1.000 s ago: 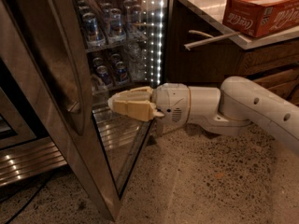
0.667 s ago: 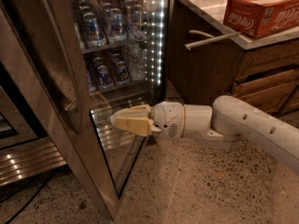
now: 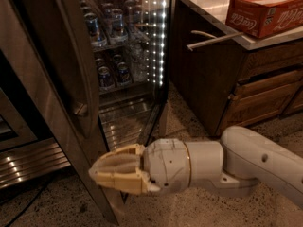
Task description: Open right fridge door
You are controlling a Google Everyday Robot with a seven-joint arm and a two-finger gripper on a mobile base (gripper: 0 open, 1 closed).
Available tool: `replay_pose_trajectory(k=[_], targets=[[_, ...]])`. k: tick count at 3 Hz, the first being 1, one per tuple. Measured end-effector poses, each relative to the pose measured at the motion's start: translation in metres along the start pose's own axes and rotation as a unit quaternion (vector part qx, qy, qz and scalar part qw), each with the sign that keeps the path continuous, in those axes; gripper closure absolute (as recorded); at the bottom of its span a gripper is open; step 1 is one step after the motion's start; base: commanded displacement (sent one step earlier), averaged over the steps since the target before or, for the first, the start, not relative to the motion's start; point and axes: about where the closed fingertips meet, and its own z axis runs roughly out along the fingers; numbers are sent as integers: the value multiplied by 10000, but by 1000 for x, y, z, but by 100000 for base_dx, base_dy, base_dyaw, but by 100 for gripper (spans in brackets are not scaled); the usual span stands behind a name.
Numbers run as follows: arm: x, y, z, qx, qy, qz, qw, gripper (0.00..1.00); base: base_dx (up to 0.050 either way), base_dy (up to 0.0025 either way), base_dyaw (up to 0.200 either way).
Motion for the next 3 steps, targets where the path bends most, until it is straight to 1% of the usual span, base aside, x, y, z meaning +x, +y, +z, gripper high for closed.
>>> replay_pose_trajectory(k=[1,2,3], targets=[[-17,60,3,-146,101,-545,9984,100,0,0,0],[-18,63,-4,-61,111,-554,9984,100,-5004,4,-20],[-18,63,-4,-61,111,-554,9984,100,-5000,-4,26]])
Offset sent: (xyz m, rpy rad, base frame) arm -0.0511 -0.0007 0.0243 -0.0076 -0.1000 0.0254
